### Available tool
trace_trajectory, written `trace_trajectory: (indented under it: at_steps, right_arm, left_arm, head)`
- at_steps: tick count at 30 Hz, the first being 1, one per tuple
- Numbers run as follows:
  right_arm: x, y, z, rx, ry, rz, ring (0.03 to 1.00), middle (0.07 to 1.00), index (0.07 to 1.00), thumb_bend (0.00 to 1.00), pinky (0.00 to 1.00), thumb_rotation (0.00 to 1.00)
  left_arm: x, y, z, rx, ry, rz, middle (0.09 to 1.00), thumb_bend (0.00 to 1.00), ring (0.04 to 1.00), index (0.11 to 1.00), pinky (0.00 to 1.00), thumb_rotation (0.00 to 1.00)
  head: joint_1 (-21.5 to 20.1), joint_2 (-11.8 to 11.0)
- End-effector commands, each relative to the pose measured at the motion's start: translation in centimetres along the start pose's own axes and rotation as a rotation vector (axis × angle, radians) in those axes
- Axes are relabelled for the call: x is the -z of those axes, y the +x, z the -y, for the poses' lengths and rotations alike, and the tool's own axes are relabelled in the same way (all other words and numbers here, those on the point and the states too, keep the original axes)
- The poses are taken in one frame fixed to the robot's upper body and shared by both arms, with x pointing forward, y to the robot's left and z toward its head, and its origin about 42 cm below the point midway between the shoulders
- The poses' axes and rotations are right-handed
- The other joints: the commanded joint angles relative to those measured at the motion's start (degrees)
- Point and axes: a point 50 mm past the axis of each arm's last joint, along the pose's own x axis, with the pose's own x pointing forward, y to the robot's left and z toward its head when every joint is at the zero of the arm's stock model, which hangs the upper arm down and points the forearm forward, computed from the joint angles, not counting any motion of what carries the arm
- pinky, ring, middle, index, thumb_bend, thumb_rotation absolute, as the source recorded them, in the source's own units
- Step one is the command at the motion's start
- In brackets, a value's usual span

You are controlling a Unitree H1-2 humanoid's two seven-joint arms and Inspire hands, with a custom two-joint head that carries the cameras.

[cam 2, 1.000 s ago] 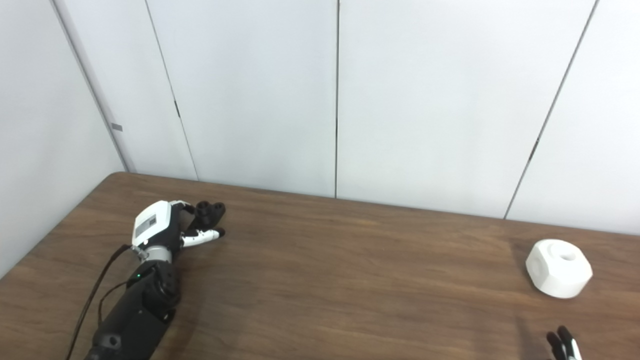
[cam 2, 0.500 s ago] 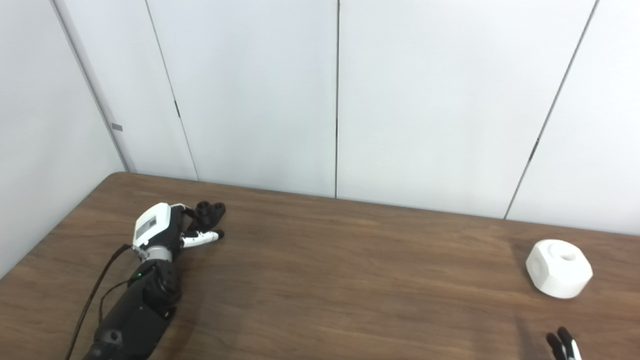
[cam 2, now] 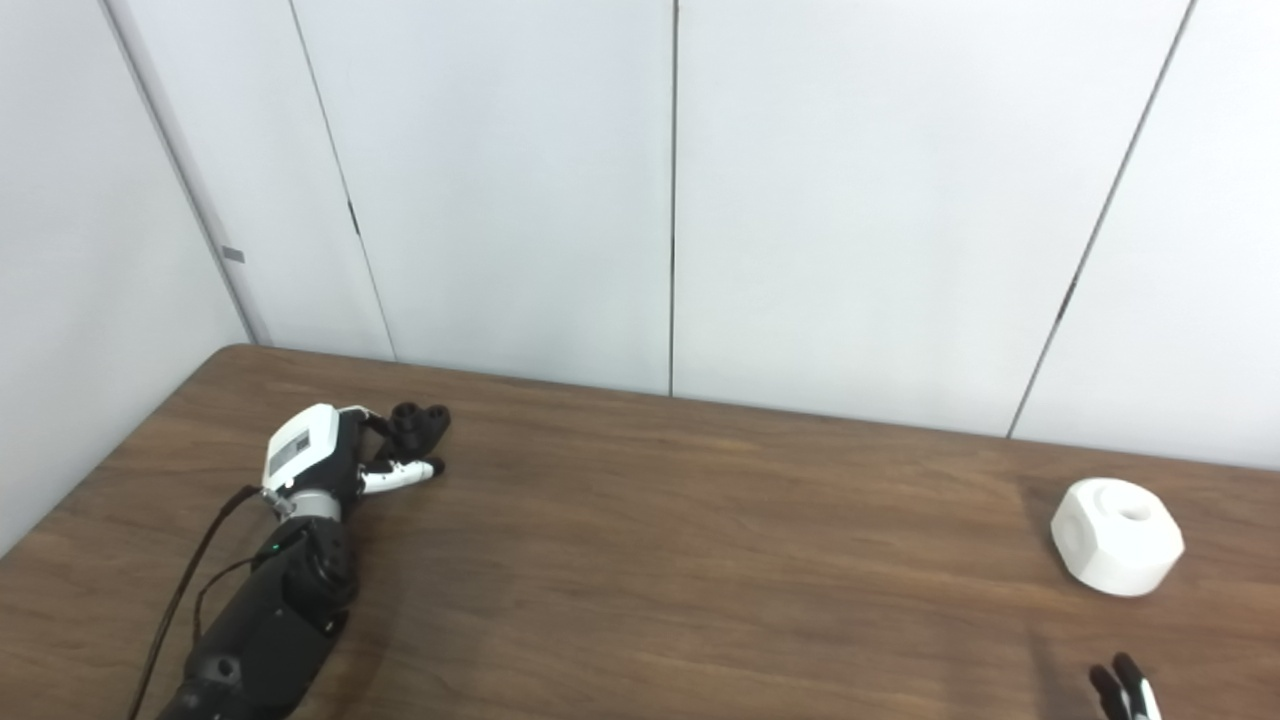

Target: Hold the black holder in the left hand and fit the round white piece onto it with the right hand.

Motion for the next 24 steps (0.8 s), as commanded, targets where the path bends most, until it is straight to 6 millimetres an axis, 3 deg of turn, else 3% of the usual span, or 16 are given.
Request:
trace_trajectory:
  at_steps: [1, 8, 9, 10, 12, 24]
  right_arm:
    - [-0.92, -0.06, -0.24, 0.023, 0.014, 0.044, 0.998, 0.96, 0.978, 0.53, 1.0, 1.0]
    - [-0.85, -0.19, -0.11, 0.021, -0.007, 0.043, 0.996, 0.964, 0.974, 0.54, 1.0, 1.0]
    - [-0.85, -0.22, -0.1, 0.021, -0.01, 0.044, 0.996, 0.964, 0.974, 0.54, 1.0, 1.0]
    - [-0.92, -0.26, -0.1, 0.021, -0.013, 0.041, 0.996, 0.964, 0.973, 0.54, 1.0, 1.0]
    - [-1.02, -0.3, -0.1, 0.024, -0.016, 0.036, 0.994, 0.964, 0.973, 0.54, 1.0, 1.0]
    - [-1.13, -0.39, 0.14, 0.028, -0.042, 0.034, 0.99, 0.962, 0.973, 0.48, 1.0, 0.94]
  left_arm:
    - [-0.92, 1.22, -2.3, -0.051, 0.0, 0.028, 0.86, 0.8, 0.922, 0.661, 0.96, 0.31]
    - [-0.62, 1.27, -2.02, -0.048, -0.063, 0.028, 0.863, 0.79, 0.915, 0.591, 0.95, 0.15]
    - [-0.6, 1.2, -1.97, -0.053, -0.084, 0.03, 0.861, 0.66, 0.917, 0.542, 0.94, 0.11]
    - [-0.59, 1.13, -1.93, -0.058, -0.099, 0.035, 0.856, 0.59, 0.917, 0.515, 0.93, 0.09]
    - [-0.56, 1.07, -1.86, -0.063, -0.114, 0.038, 0.844, 0.54, 0.91, 0.49, 0.9, 0.06]
    - [-0.27, 1.02, -1.78, -0.046, -0.112, 0.055, 0.8, 0.52, 0.882, 0.486, 0.82, 0.05]
  head:
    - [0.0, 0.1]
    - [0.1, 0.0]
    - [0.1, 0.0]
    - [-0.1, 0.0]
    - [-0.2, 0.0]
    - [-0.3, 0.0]
